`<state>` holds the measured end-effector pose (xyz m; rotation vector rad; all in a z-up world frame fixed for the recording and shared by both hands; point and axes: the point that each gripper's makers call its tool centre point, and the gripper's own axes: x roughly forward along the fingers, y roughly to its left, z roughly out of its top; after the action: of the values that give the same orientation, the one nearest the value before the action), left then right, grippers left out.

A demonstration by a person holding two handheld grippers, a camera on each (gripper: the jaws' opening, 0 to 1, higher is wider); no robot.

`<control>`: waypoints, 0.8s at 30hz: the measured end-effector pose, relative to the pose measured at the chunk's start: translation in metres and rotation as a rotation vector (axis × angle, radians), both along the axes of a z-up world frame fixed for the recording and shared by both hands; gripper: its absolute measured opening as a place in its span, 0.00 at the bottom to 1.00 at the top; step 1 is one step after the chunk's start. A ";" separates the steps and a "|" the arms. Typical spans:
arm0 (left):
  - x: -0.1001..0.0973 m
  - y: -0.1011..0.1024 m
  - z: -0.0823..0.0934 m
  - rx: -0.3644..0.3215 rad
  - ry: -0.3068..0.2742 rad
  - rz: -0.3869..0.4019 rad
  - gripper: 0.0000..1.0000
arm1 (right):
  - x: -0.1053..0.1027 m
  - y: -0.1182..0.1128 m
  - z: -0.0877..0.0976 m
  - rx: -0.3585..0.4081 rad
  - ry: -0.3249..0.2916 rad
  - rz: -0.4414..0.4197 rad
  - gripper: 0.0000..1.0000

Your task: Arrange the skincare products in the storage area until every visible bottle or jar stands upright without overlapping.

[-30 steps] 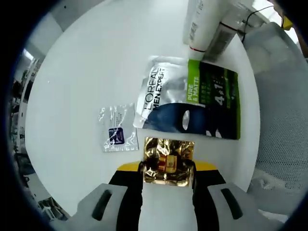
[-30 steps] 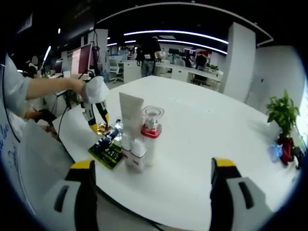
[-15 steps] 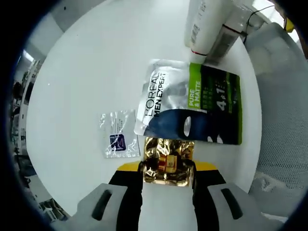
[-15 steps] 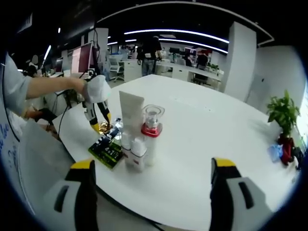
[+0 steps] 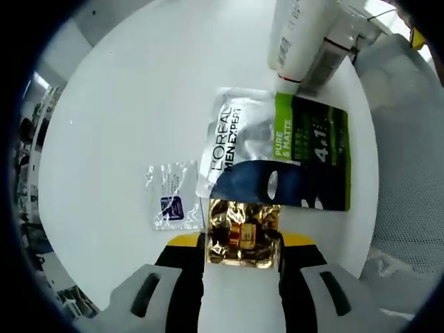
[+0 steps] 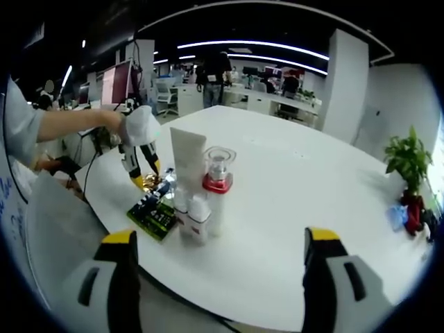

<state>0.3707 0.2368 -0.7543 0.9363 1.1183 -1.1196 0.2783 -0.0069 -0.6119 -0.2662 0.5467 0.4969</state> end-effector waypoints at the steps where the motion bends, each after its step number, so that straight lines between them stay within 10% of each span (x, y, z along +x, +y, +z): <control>1: 0.000 0.000 0.000 0.002 0.000 -0.002 0.40 | 0.000 0.000 0.000 0.001 0.000 0.000 1.00; 24: 0.025 0.001 0.021 -0.029 -0.032 0.034 0.46 | 0.000 0.001 -0.001 0.003 0.004 0.000 1.00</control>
<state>0.3954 0.2375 -0.7331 0.9065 1.0856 -1.0868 0.2782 -0.0062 -0.6125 -0.2625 0.5500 0.4982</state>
